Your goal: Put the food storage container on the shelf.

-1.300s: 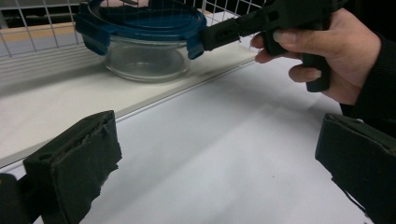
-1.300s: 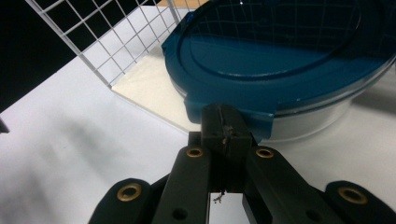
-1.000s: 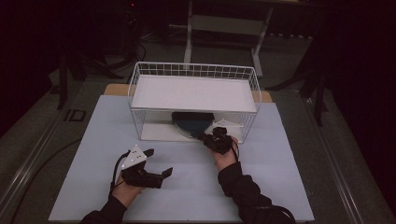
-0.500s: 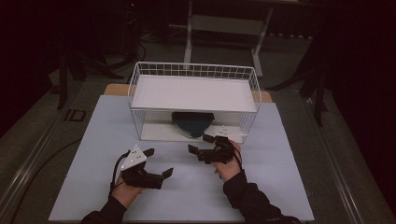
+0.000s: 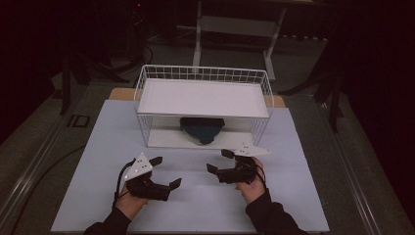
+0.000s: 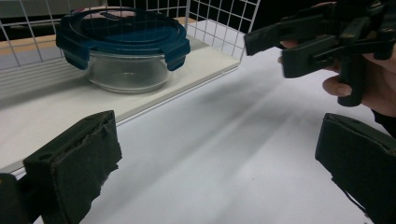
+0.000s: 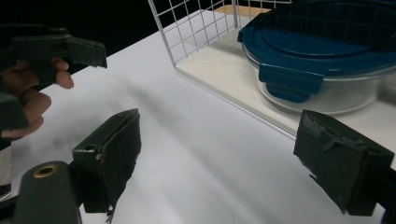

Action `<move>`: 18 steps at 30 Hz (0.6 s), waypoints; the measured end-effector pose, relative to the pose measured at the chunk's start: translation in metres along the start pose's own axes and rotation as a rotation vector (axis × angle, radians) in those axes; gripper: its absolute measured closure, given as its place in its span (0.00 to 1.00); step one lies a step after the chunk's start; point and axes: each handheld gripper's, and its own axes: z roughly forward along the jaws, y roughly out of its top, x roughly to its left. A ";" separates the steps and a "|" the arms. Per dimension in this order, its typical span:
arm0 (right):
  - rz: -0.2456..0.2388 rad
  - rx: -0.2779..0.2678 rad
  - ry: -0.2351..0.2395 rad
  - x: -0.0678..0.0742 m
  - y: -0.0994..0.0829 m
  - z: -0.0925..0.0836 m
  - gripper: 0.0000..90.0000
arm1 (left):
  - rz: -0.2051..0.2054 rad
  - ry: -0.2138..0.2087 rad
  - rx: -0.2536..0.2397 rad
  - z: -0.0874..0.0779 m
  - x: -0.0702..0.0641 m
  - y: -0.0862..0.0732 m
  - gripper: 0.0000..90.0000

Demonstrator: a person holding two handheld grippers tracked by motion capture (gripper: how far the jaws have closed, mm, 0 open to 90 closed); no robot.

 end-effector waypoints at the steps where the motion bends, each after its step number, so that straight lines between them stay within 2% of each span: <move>1: -0.002 -0.002 0.000 0.000 -0.001 -0.003 0.16 | 0.002 -0.002 -0.002 -0.001 0.000 0.000 0.00; 9: 0.016 -0.015 -0.026 -0.006 -0.014 -0.032 0.16 | 0.014 -0.012 -0.012 -0.008 0.000 0.000 0.00; 13: 0.013 -0.011 -0.052 -0.008 -0.018 -0.044 0.16 | 0.019 -0.012 -0.015 -0.013 0.001 -0.001 0.00; 18: 0.010 -0.009 -0.063 -0.009 -0.025 -0.053 0.16 | 0.014 -0.007 -0.014 -0.016 0.001 -0.004 0.00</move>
